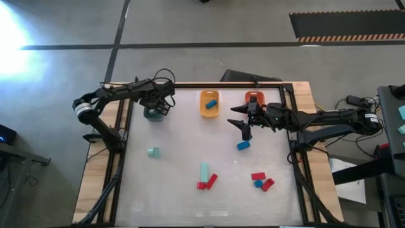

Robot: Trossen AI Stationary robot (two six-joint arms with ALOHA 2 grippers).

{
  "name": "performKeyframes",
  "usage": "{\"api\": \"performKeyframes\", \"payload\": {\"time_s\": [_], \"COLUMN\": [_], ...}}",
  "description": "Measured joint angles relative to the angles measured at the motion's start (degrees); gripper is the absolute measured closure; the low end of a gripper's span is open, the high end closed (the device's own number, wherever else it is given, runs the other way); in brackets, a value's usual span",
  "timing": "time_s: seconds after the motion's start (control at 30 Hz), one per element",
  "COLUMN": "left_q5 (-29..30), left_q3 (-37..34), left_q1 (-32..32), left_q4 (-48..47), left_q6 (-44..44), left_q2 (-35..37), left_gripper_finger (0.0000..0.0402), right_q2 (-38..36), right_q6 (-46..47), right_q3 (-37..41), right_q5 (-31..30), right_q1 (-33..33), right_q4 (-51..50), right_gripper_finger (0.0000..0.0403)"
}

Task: Sort & place blocks by color
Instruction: Put the blue block into the yellow bin

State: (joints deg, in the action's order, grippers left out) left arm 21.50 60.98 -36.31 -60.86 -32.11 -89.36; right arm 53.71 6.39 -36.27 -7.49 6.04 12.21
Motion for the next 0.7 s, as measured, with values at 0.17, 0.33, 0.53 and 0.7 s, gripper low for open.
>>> {"api": "performKeyframes", "payload": {"time_s": [0.17, 0.33, 0.53, 0.7], "left_q5": [0.02, 0.23, 6.66, 15.17], "left_q3": [0.85, 1.52, 1.02, 0.93], "left_q1": [4.12, 15.48, 35.16, 48.57], "left_q4": [-1.05, -0.19, 8.06, 21.62], "left_q6": [-1.26, -6.86, -12.59, -10.67], "left_q2": [4.58, 11.87, 16.43, 15.68], "left_gripper_finger": [0.0212, 0.0212, 0.0211, 0.0211], "right_q2": [0.05, 0.14, 1.71, 2.38], "right_q6": [0.47, 5.38, 14.84, 23.74], "right_q3": [0.0, 0.02, 0.02, 0.02], "right_q5": [0.08, 4.46, 9.22, 8.82], "right_q1": [-0.06, -2.13, -10.52, -18.57], "right_q4": [-0.61, -2.5, -2.53, -2.57], "right_gripper_finger": [0.0145, 0.0145, 0.0161, 0.0171]}}
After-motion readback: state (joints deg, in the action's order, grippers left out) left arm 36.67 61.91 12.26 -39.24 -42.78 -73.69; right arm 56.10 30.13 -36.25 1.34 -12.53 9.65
